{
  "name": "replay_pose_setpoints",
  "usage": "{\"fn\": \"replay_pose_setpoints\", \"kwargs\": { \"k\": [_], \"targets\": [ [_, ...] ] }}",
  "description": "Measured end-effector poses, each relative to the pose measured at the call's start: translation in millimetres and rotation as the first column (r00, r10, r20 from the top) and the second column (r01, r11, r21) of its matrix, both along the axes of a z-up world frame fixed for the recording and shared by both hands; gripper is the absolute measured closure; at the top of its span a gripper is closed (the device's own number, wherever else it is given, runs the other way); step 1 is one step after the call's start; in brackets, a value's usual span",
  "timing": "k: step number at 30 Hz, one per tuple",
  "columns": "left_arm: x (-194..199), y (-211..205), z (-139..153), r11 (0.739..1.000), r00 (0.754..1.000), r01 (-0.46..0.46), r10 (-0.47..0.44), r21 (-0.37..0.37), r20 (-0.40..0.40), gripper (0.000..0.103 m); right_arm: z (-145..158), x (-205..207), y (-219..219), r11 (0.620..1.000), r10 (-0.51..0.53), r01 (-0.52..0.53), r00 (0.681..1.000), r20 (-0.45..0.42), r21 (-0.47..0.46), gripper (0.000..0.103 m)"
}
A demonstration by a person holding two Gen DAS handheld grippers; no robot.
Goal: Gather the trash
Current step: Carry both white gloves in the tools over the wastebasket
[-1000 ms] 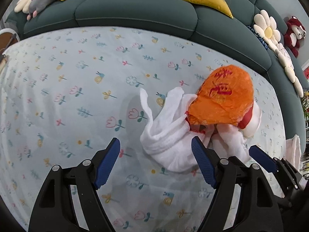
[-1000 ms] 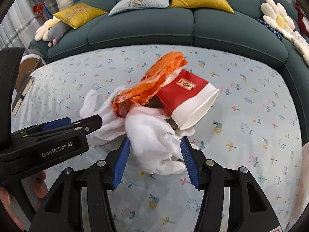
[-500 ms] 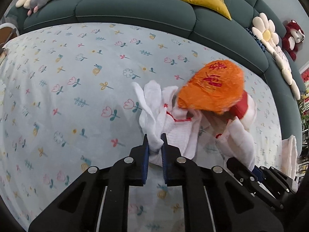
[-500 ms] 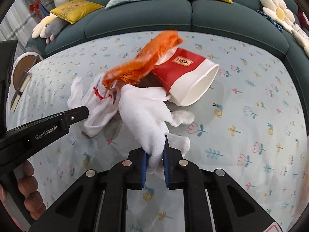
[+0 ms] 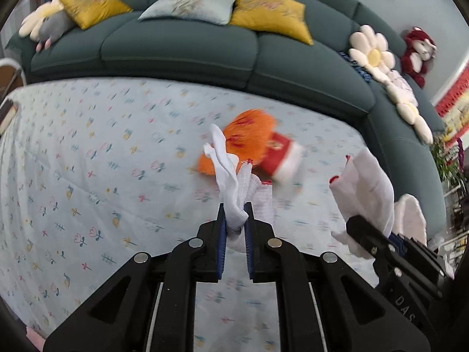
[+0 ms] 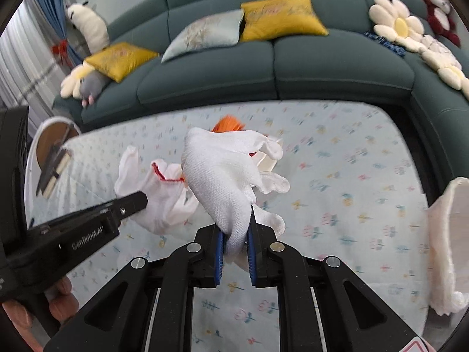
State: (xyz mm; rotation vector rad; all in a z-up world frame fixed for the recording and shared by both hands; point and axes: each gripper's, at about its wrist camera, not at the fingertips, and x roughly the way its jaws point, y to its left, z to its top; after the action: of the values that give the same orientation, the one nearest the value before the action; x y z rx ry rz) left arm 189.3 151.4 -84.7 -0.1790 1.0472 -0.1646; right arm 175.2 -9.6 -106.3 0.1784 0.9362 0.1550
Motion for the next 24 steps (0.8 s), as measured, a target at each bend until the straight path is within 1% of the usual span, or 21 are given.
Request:
{"fn": "replay_pose_setpoints", "kwargs": {
  "k": [4, 7, 8, 14, 19, 24],
  "targets": [
    [-12, -33, 30, 0.999, 0.997, 0.054, -0.054, 0.005, 0.047, 0.092, 29, -16, -31, 0.999, -0.036, 0.036, 0.998, 0.059, 0.0, 0.09],
    [-20, -61, 53, 0.995, 0.991, 0.102, -0.102, 0.011, 0.087, 0.092, 51, -29, -59, 0.997, -0.072, 0.072, 0.992, 0.104, 0.009, 0.09],
    [-24, -75, 63, 0.992, 0.987, 0.125, -0.126, 0.015, 0.104, 0.092, 57, -33, -67, 0.997, -0.083, 0.082, 0.99, 0.115, 0.01, 0.09],
    [-41, -131, 98, 0.978, 0.965, 0.208, -0.208, 0.015, 0.158, 0.092, 94, -58, -120, 0.988, -0.154, 0.153, 0.969, 0.192, 0.018, 0.09],
    [-55, -180, 117, 0.959, 0.94, 0.282, -0.284, 0.038, 0.188, 0.092, 118, -80, -170, 0.977, -0.208, 0.212, 0.947, 0.246, 0.011, 0.09],
    [-70, -227, 129, 0.935, 0.911, 0.349, -0.355, 0.067, 0.21, 0.092, 129, -98, -208, 0.965, -0.257, 0.263, 0.927, 0.272, 0.014, 0.09]
  ]
}}
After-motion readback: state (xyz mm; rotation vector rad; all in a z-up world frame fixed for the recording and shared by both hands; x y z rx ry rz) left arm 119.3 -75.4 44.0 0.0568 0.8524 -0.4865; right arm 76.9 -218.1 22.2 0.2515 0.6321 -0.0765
